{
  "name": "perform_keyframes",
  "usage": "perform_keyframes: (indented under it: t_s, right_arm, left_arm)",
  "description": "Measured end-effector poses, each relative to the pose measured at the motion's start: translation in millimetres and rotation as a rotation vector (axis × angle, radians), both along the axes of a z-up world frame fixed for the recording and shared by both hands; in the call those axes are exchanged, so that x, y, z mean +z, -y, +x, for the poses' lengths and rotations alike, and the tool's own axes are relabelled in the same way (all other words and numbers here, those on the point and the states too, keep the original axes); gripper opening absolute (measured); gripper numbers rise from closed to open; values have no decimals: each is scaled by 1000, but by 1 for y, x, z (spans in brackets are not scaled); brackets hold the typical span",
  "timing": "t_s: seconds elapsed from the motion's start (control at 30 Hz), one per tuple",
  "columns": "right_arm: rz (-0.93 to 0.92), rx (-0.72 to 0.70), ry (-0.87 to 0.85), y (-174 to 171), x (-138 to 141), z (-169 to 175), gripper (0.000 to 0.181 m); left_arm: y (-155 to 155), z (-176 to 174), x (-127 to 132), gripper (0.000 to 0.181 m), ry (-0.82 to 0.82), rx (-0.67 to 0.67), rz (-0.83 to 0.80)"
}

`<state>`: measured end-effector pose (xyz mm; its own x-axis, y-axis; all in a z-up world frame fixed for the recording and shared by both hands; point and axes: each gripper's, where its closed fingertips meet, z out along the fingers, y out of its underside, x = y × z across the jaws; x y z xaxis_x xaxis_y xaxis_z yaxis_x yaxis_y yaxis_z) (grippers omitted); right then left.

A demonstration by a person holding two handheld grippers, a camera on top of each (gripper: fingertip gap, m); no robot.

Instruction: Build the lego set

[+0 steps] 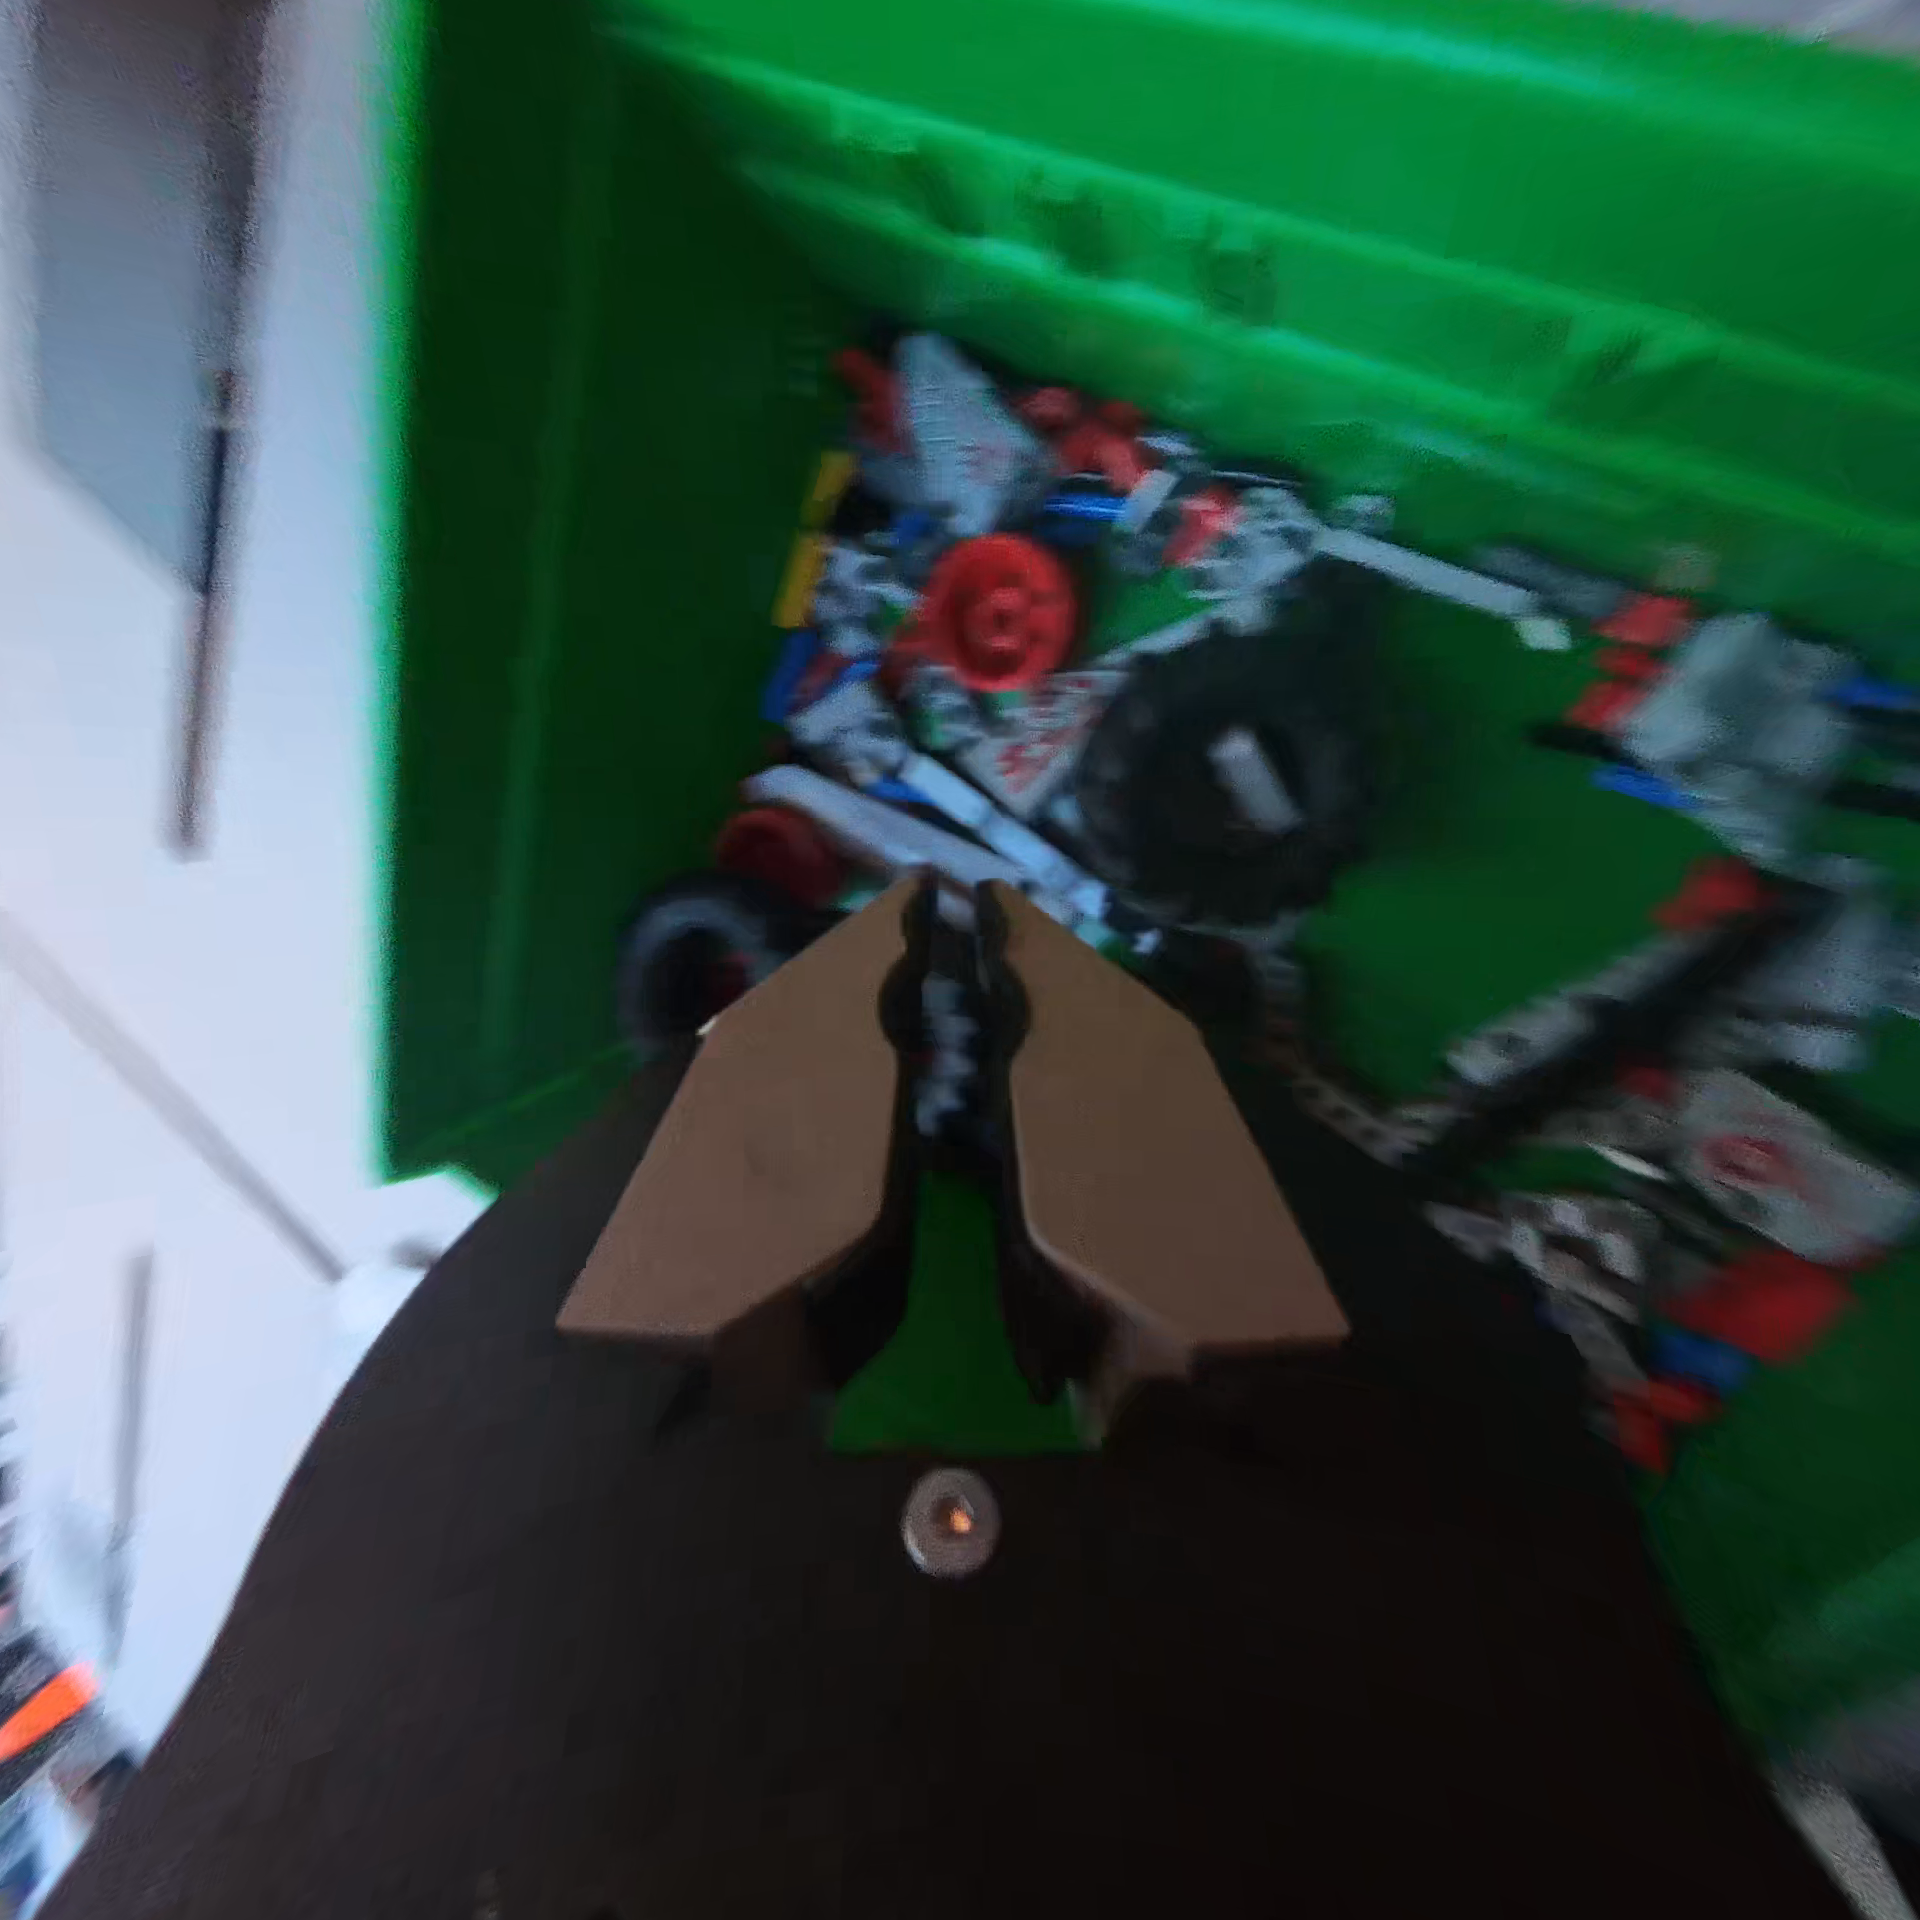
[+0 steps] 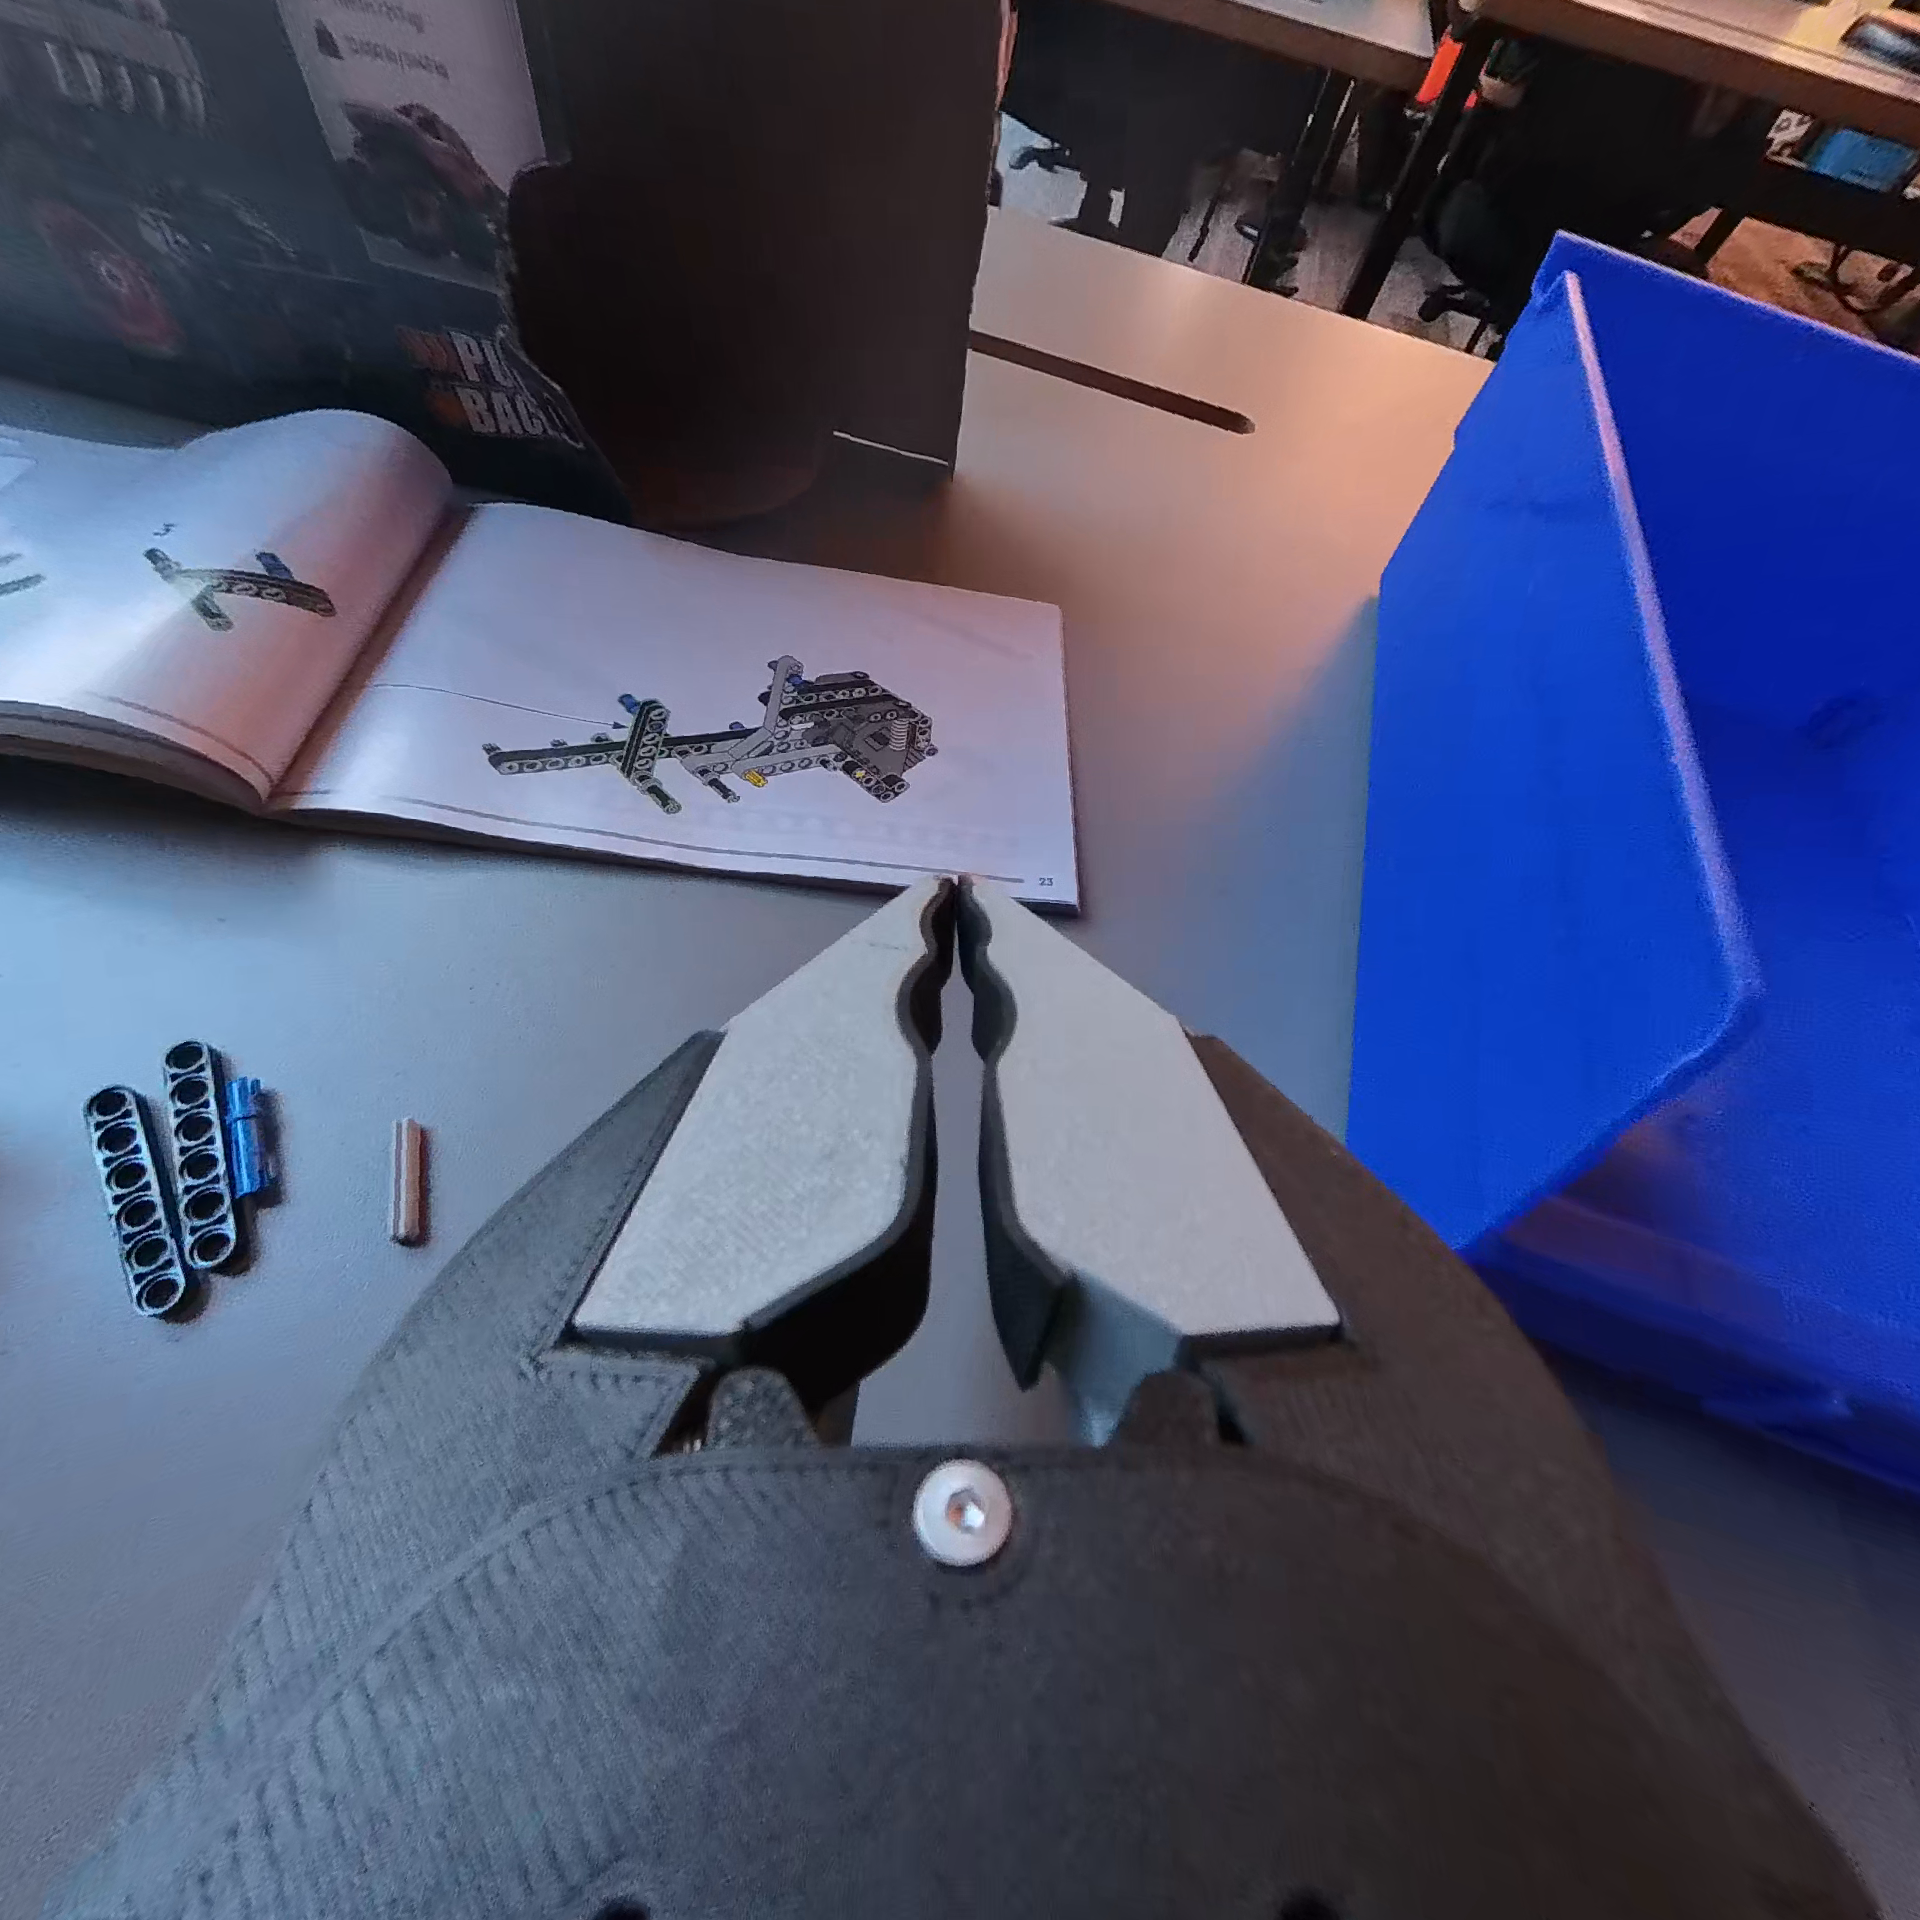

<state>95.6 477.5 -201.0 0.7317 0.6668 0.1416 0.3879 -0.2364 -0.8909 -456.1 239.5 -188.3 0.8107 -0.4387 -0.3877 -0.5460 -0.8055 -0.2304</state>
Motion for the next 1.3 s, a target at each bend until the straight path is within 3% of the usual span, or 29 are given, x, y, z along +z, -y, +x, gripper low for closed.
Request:
perform_keyframes:
  t_s: [0.03,0.2,0.47,0.67,0.73,0.83,0.93,1.07,1.17,1.3]
  right_arm:
    - [-2,-3,-6,0,0,1,0]
    - [12,-7,-53,-1,7,3,0]
    - [21,0,-105,-2,13,3,0]
    - [31,7,-109,-3,14,2,6]
    - [27,9,-107,-3,13,2,8]
    - [22,9,-104,-4,12,1,13]
    - [19,12,-101,-6,12,0,14]
    - [16,1,-88,-7,10,0,14]
    - [21,-4,-83,-7,10,1,14]
    - [27,-11,-75,-7,10,1,13]
  left_arm:
    - [-5,-6,6,21,-33,0,43]
    - [-3,23,19,26,144,-92,133]
    - [-16,23,44,31,292,-77,251]
    - [-31,12,45,34,414,-10,289]
    - [-35,7,48,40,447,15,338]
    - [-48,1,59,62,549,80,458]
    - [-48,2,55,74,594,104,423]
    - [-47,9,53,71,574,62,408]
    - [-50,13,51,67,513,14,378]
    - [-41,35,28,51,451,-123,173]
